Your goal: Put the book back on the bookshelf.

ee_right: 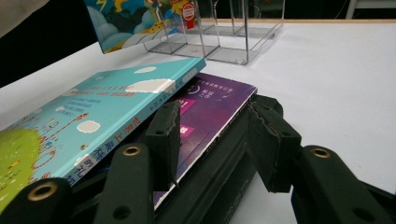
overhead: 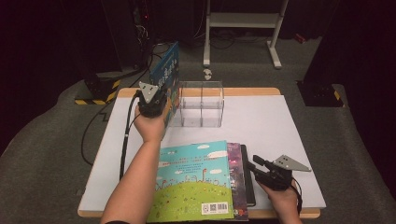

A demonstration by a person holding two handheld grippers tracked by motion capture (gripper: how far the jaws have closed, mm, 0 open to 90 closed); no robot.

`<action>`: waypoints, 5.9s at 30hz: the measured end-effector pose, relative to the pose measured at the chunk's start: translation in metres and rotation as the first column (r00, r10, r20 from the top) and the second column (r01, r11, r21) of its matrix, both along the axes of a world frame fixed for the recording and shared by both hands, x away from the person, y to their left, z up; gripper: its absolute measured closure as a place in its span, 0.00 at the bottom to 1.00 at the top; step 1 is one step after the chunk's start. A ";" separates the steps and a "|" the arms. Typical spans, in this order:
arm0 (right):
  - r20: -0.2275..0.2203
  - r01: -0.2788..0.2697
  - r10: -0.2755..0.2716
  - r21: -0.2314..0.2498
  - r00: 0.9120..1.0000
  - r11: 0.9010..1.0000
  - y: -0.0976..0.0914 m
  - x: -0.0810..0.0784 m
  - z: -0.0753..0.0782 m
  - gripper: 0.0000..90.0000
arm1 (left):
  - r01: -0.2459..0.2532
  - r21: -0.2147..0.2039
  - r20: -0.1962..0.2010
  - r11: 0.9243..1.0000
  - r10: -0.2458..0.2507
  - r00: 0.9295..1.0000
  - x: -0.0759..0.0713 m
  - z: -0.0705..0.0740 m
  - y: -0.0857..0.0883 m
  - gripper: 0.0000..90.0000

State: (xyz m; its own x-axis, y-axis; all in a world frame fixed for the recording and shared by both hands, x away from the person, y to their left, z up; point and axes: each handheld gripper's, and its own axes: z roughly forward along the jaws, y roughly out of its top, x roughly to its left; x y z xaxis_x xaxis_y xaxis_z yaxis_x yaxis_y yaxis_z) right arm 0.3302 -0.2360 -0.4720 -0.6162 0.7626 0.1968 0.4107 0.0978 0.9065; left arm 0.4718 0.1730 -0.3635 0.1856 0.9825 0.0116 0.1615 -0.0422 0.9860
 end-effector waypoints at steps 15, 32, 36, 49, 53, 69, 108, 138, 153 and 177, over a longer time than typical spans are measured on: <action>-0.003 -0.009 0.009 -0.008 1.000 1.000 0.003 0.000 -0.001 0.61 | 0.007 0.008 0.004 1.000 -0.007 1.000 -0.017 -0.015 0.005 0.92; -0.006 -0.014 0.014 -0.012 1.000 1.000 0.005 -0.002 -0.001 0.61 | 0.035 0.012 0.006 0.999 -0.035 0.999 -0.029 -0.016 0.013 0.84; -0.007 -0.013 0.013 -0.010 1.000 1.000 0.005 -0.001 -0.001 0.61 | 0.045 0.030 0.013 0.999 -0.046 0.999 -0.027 -0.010 0.011 0.86; -0.008 -0.012 0.012 0.000 1.000 1.000 0.003 -0.001 -0.001 0.61 | -0.007 0.056 0.012 0.998 0.006 1.000 -0.014 -0.009 0.006 0.92; -0.009 -0.012 0.012 -0.001 1.000 1.000 0.003 -0.001 -0.001 0.61 | -0.028 0.046 0.012 0.999 0.028 1.000 -0.010 -0.009 0.008 0.91; -0.008 -0.013 0.013 0.001 1.000 1.000 0.003 -0.001 -0.001 0.61 | -0.111 0.023 0.015 0.994 0.110 0.994 -0.006 -0.010 0.016 0.90; -0.007 -0.025 0.025 -0.013 1.000 1.000 0.007 -0.002 -0.001 0.59 | -0.049 -0.022 -0.042 0.999 0.049 0.998 -0.012 -0.014 0.024 0.62; 0.027 -0.048 0.050 -0.058 0.998 0.997 0.013 -0.003 -0.003 0.53 | 0.108 -0.040 -0.120 0.993 -0.112 0.986 -0.032 -0.013 0.032 0.35; 0.022 -0.056 0.058 -0.100 0.998 0.993 0.017 -0.002 -0.006 0.50 | 0.118 -0.046 -0.149 0.992 -0.124 0.981 -0.057 -0.018 0.053 0.31; 0.015 -0.051 0.053 -0.095 0.998 0.994 0.017 -0.002 -0.006 0.47 | 0.215 -0.064 -0.298 0.975 -0.224 0.928 -0.116 -0.073 0.063 0.23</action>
